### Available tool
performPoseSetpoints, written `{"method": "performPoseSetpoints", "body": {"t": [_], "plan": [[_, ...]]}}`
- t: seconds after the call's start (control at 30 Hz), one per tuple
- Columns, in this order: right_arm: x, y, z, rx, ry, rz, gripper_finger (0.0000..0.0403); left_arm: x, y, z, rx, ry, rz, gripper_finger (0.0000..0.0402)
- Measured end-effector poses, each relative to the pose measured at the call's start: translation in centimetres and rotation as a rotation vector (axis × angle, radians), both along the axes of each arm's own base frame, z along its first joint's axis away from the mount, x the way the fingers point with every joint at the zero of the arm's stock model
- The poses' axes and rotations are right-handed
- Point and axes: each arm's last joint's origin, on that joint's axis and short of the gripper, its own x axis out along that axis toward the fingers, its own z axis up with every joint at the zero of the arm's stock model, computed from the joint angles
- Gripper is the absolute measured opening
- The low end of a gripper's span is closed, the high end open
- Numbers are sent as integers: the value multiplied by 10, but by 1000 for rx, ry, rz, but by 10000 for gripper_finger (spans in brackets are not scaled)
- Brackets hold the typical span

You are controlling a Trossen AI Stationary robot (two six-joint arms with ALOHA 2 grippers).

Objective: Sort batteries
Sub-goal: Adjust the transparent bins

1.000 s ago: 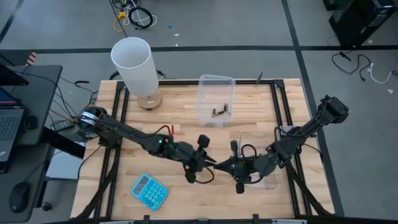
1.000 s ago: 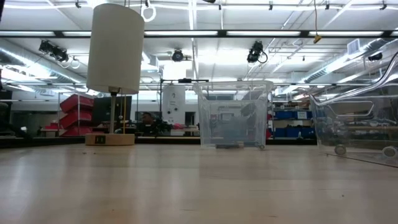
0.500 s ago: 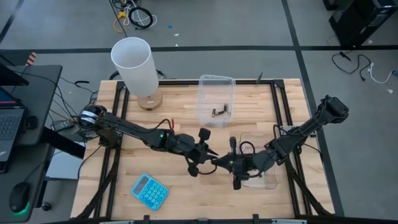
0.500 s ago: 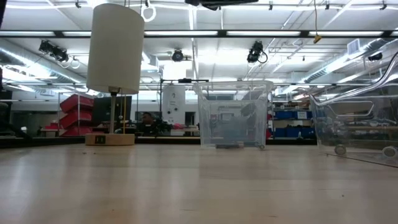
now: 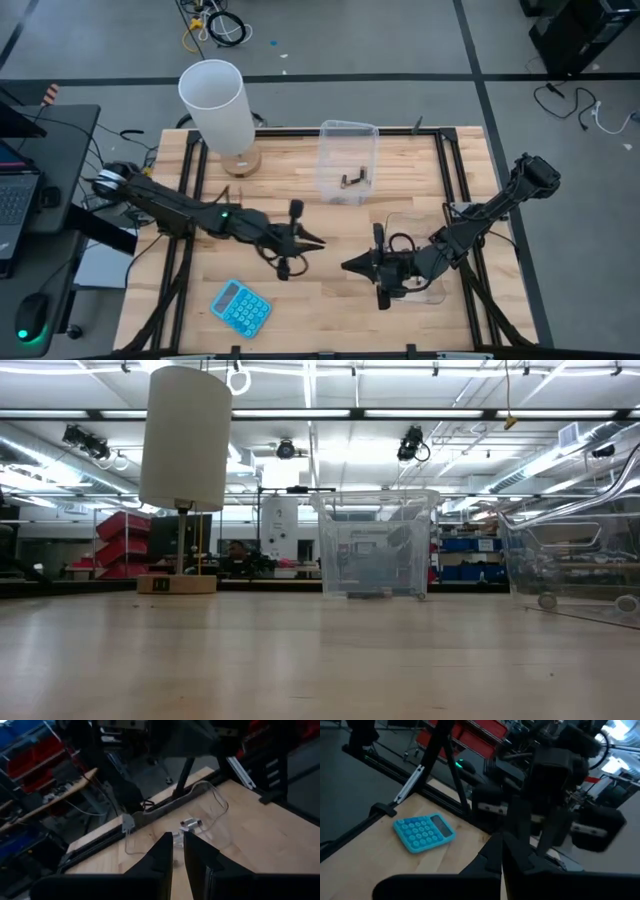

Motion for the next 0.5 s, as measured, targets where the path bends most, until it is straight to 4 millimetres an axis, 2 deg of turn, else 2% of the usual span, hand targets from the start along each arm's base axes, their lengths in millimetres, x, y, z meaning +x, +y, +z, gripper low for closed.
{"method": "performPoseSetpoints", "body": {"t": [0.13,0.3,0.43,0.5], "plan": [[6,-7,4,-8,-36,13,0,-21,2,-5,4,-49,40,46],[19,-28,10,-23,-90,52,0,-37,12,-13,59,-69,138,46],[26,-50,19,-32,-144,42,0,-40,28,-16,114,-77,183,46],[23,-60,27,-30,-163,61,0,-40,38,-14,125,-83,205,46]]}}
